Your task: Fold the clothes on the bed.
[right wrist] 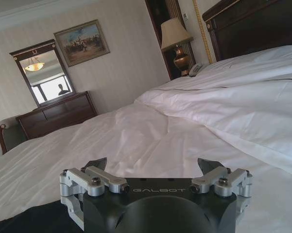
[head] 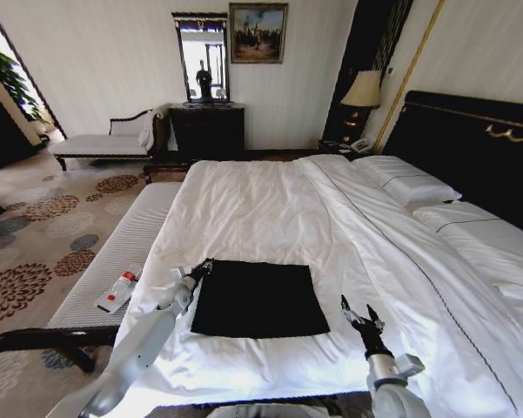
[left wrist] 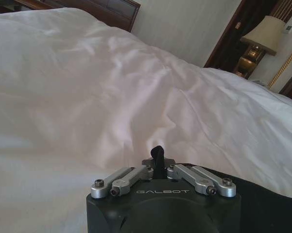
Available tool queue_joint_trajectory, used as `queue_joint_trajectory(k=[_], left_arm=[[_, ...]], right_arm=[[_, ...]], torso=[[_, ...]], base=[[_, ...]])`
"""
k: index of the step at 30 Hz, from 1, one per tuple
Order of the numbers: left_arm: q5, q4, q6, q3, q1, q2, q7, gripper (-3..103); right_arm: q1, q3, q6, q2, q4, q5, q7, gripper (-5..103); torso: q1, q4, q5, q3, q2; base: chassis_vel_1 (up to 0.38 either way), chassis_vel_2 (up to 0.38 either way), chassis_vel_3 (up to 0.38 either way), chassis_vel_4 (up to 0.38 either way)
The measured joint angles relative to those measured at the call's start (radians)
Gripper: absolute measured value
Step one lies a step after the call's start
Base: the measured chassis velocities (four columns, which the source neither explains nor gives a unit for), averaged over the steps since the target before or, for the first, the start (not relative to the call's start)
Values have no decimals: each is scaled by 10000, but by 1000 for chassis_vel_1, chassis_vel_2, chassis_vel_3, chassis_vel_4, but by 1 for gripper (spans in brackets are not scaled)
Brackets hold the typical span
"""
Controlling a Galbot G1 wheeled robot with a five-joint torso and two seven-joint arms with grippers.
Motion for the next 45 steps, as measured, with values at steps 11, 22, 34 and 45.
queue_joint_trajectory(k=[11,22,34,45], left_arm=[[227,-347,-111,-136,277,58,-83,1],[553,-904,-376,-229,394,134,-133,1],[667,-1426,-394,-404,706,305,-423,1],[671,-1914,-322,-505,1030,482,-673,1]], right_arm=[[-17,-40,6,0,10,-10,-38,100],[176,-126,-66,-224,-113,169,-13,100],[2764,-1459,-2481,-2184,-644,3411,784,100],[6536,-3583,-3411,-3183,-3811,5323,798,100]], torso=[[0,0,0,0,0],[0,-1,1,0,0],[0,3,-1,1,0],[1,2,-2,1,-1]], base=[[0,0,0,0],[0,0,0,0],[0,0,0,0],[0,0,0,0]])
